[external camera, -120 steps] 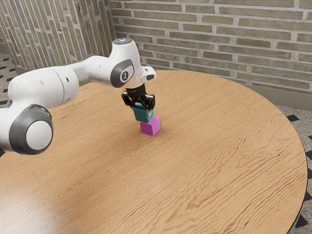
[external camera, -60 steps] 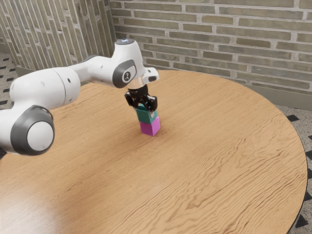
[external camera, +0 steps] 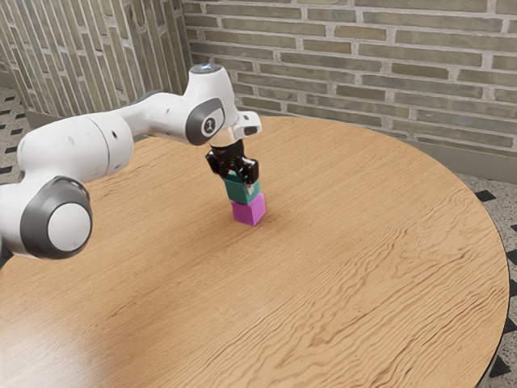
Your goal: Pick up the blue block with one arm, and put the blue block on the pink block with one arm
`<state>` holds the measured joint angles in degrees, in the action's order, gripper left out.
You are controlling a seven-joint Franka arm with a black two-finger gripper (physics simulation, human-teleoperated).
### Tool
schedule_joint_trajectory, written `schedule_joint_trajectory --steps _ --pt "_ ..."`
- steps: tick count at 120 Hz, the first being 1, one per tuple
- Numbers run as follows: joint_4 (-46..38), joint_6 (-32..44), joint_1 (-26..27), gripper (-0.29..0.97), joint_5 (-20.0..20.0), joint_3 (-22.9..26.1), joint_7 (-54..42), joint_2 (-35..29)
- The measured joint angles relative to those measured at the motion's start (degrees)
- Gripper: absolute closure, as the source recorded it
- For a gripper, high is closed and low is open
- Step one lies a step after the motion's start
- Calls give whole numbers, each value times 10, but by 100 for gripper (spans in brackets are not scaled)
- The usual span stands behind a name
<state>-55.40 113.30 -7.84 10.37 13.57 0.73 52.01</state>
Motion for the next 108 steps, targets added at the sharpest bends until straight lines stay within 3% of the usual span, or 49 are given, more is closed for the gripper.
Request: schedule_joint_trajectory --steps 108 --pt "14 -1 -2 35 1 7 -9 10"
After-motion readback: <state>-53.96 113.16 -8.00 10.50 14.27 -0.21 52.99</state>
